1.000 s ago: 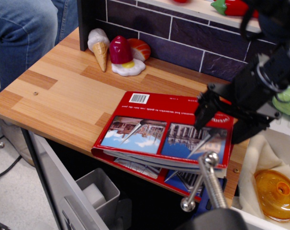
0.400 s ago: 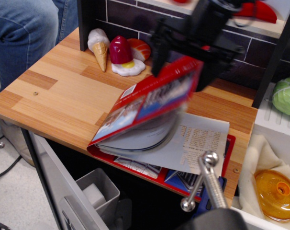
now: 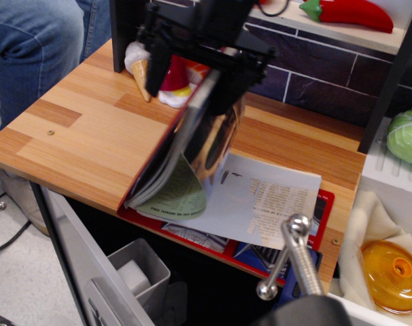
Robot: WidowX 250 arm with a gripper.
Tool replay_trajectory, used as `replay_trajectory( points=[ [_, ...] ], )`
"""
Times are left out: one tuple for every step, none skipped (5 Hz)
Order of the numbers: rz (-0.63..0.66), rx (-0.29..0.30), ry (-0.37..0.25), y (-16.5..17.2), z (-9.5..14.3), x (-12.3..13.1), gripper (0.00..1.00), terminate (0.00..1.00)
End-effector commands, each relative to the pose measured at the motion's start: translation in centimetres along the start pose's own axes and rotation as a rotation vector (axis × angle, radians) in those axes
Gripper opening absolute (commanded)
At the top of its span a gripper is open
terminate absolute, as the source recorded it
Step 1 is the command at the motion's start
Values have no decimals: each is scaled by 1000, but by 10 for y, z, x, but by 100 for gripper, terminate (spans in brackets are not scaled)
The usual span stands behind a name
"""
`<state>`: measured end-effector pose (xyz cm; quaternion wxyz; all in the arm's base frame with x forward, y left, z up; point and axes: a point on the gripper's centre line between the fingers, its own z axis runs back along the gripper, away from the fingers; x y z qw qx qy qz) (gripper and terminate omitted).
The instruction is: Open book
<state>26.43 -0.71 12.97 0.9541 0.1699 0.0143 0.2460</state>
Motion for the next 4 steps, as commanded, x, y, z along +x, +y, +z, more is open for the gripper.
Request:
replay_trajectory(
  points=[
    [92,-37,-9,85,-26,12,100,0],
    [185,-42,-27,116,-26,18,100,0],
    [221,-36,-32,142,-30,29,100,0],
    [287,22,-7,165,-53,38,100,100]
  ],
)
